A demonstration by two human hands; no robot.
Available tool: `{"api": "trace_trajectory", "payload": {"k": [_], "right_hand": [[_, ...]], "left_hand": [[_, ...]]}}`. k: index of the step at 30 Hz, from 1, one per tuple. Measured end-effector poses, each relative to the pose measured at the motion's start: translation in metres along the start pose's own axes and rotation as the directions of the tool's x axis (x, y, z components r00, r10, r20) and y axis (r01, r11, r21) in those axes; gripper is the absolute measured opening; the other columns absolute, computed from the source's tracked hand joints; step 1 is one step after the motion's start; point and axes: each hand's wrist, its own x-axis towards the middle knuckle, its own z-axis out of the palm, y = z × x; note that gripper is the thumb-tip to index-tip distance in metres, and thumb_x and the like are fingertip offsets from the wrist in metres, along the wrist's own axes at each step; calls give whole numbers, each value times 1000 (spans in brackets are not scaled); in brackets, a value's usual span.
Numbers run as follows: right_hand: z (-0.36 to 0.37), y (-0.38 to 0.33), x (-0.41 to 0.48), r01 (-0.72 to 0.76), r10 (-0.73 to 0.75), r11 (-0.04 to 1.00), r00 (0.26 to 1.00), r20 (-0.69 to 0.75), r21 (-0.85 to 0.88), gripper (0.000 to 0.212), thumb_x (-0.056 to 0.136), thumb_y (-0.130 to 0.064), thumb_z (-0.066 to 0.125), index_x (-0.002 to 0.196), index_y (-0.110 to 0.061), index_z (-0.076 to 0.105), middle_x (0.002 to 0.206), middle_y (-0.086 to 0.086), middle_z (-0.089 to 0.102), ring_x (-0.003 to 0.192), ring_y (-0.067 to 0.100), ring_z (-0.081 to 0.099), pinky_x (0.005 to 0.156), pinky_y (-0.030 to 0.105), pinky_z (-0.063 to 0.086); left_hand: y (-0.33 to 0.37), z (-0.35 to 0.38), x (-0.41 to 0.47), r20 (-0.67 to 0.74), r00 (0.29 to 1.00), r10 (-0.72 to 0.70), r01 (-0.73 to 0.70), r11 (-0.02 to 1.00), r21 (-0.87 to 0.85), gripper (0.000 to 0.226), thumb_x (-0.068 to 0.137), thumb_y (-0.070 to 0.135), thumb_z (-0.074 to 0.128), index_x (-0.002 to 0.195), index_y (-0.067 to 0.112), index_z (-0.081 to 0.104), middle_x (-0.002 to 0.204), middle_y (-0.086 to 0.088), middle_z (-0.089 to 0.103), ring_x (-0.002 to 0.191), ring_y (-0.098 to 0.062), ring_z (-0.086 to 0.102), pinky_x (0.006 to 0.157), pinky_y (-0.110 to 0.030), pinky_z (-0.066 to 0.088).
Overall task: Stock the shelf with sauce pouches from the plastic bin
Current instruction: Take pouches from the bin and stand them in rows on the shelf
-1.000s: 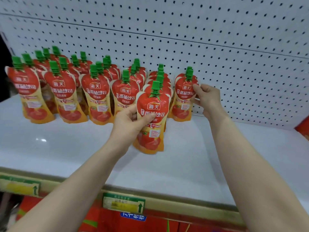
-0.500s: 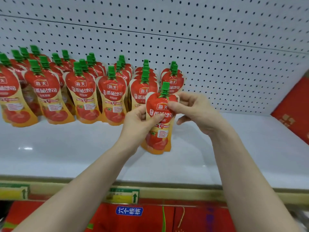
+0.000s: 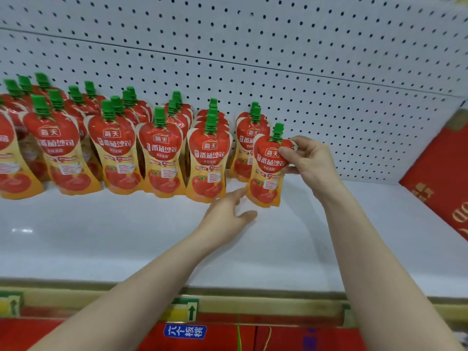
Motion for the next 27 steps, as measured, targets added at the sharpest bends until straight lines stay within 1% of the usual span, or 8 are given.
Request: {"api": "trace_trajectory", "payload": {"k": [3, 7, 9, 11, 18, 21, 24, 27], "right_hand": [[11, 8, 19, 21, -22, 999, 999, 35, 46, 5, 95, -6, 61, 95, -9, 65, 84, 3, 70, 69, 5, 68, 61, 21, 58], [24, 14, 40, 17, -22, 996, 998, 57, 83, 11, 96, -7, 60, 98, -16, 65, 86, -3, 71, 70, 3, 68, 63, 21, 58], [28, 17, 49, 30, -36, 996, 997, 74, 84, 11, 96, -7, 58, 104, -13, 64, 87, -5, 71, 72, 2, 68, 64, 20, 58], [30, 21, 54, 42, -49, 995, 996, 80, 86, 12, 97, -8, 57, 108, -11, 63, 89, -6, 71, 74, 1, 68, 64, 20, 57], [30, 25, 56, 58, -61, 998, 994, 91, 36, 13, 98, -12, 57, 110, -15, 61, 95, -4, 73, 80, 6, 70, 67, 24, 59], [28, 24, 52, 64, -62, 998, 995, 78, -17, 14, 97, -15, 59, 111, -20, 59, 95, -1, 74, 82, 8, 69, 69, 26, 57], [22, 28, 43, 51, -50, 987, 999, 7, -151, 20, 95, -22, 61, 114, -24, 56, 95, 2, 73, 86, 14, 67, 75, 35, 57], [11, 28, 17, 27, -60, 956, 993, -105, -291, 31, 94, -29, 61, 124, -26, 53, 97, -5, 68, 89, 9, 63, 81, 33, 53]], "left_hand": [[-7, 6, 11, 23, 999, -25, 22, 990, 139, 69, 89, 36, 62, 149, 25, 30, 156, 2, 32, 142, -20, 33, 113, -42, 35], [-6, 11, 24, 27, 997, -74, 66, 970, 235, 76, 92, 37, 59, 154, 22, 17, 162, 5, 13, 148, -16, 14, 119, -37, 23], [-5, 13, 29, 22, 995, -99, 89, 958, 271, 77, 93, 38, 58, 154, 23, 13, 163, 6, 6, 149, -15, 8, 120, -34, 18], [-5, 15, 32, 21, 993, -116, 106, 953, 284, 78, 93, 38, 58, 154, 24, 12, 163, 7, 4, 150, -15, 6, 119, -32, 17], [-6, 15, 35, 13, 991, -135, 126, 949, 290, 79, 93, 37, 59, 154, 24, 11, 163, 8, 3, 150, -17, 7, 118, -39, 26], [-7, 15, 35, 14, 990, -141, 133, 956, 262, 79, 93, 37, 59, 154, 25, 11, 162, 9, 4, 149, -17, 13, 117, -40, 30], [-8, 13, 33, 25, 991, -128, 118, 963, 244, 78, 92, 37, 59, 154, 24, 13, 162, 6, 9, 147, -18, 19, 116, -40, 31], [-8, 8, 27, 14, 998, -53, 50, 983, 178, 71, 91, 33, 62, 151, 22, 25, 158, 0, 27, 142, -21, 32, 113, -41, 35]]}}
